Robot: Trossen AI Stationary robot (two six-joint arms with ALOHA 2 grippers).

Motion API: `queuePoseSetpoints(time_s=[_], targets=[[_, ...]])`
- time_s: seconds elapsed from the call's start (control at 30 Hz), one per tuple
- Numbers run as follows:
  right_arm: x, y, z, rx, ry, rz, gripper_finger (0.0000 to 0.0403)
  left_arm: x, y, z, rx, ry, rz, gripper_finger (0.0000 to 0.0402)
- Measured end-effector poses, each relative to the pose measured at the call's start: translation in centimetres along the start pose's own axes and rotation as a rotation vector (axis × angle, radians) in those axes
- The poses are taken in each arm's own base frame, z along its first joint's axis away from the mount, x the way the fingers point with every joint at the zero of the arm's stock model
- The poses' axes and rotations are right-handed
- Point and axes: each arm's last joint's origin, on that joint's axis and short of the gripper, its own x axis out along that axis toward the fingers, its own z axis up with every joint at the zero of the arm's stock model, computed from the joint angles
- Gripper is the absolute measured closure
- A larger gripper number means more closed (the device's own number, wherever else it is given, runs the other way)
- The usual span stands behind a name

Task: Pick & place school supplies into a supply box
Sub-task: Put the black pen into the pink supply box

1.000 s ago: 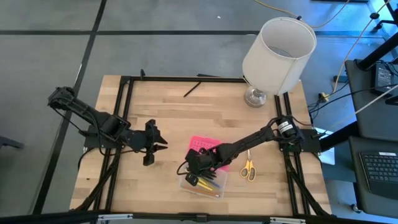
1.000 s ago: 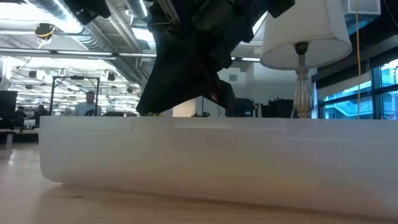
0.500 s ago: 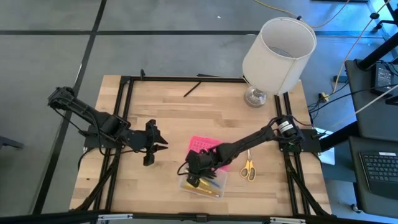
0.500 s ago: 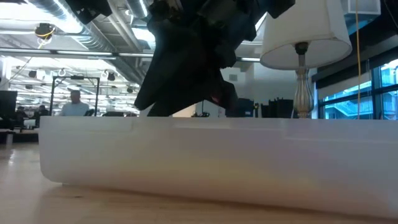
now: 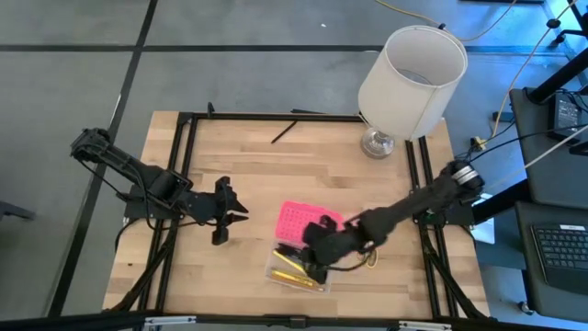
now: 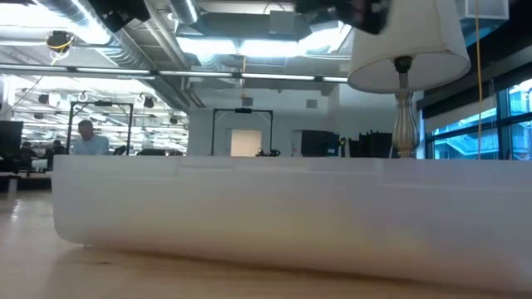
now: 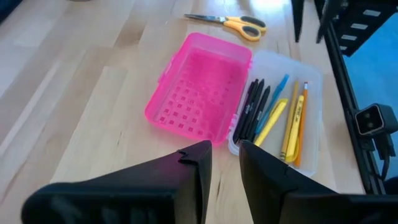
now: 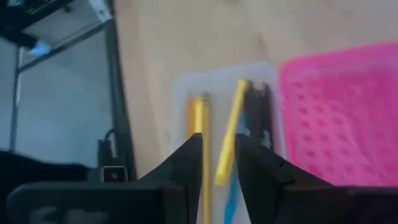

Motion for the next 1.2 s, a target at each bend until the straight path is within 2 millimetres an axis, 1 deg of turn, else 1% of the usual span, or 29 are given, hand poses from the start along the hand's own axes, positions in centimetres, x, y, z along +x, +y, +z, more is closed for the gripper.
queuePoseSetpoints(time_s=[0.07,0.13,0.27,0.37,0.5,0.6,0.7,0.83,0.9,1.0,1.13,1.2], targets=[[-1.0,-0.2,-1.7,0.022,-0.016,-0.034,0.0305,0.0,0.1,0.1,-0.002,-0.008,0.012,0.0326],[-2.4,-0.6,-3.2,0.055,-0.031,-0.031,0.0305,0.0,0.1,0.1,-0.006,-0.016,0.019,0.0323],[-5.1,-2.4,-5.8,0.095,-0.093,0.015,0.0305,0.1,0.2,0.6,-0.026,-0.057,0.031,0.0307],[-6.7,-4.2,-7.0,0.096,-0.176,0.093,0.0305,0.2,0.4,1.2,-0.035,-0.121,0.056,0.0287],[-8.0,-6.9,-8.8,0.04,-0.285,0.199,0.0305,0.2,0.7,2.0,-0.056,-0.212,0.124,0.0256],[-9.1,-8.8,-10.1,0.002,-0.357,0.258,0.0305,0.2,1.0,2.4,-0.081,-0.248,0.151,0.023],[-10.2,-10.5,-11.3,-0.036,-0.433,0.329,0.0305,0.3,1.2,2.6,-0.091,-0.252,0.138,0.0208],[-12.0,-12.2,-12.7,-0.097,-0.57,0.442,0.0305,0.3,0.9,2.6,-0.094,-0.226,0.05,0.0191],[-12.6,-13.2,-13.4,-0.08,-0.618,0.485,0.0305,0.3,0.7,2.7,-0.115,-0.227,0.018,0.0187],[-13.0,-14.4,-14.1,-0.055,-0.67,0.53,0.0305,0.3,0.7,2.9,-0.148,-0.25,0.022,0.0186],[-13.1,-15.2,-14.8,-0.074,-0.698,0.537,0.0305,0.2,0.9,3.5,-0.173,-0.319,0.06,0.0186],[-13.2,-15.4,-14.9,-0.097,-0.714,0.533,0.0305,0.3,1.5,4.0,-0.187,-0.343,0.058,0.0186]])
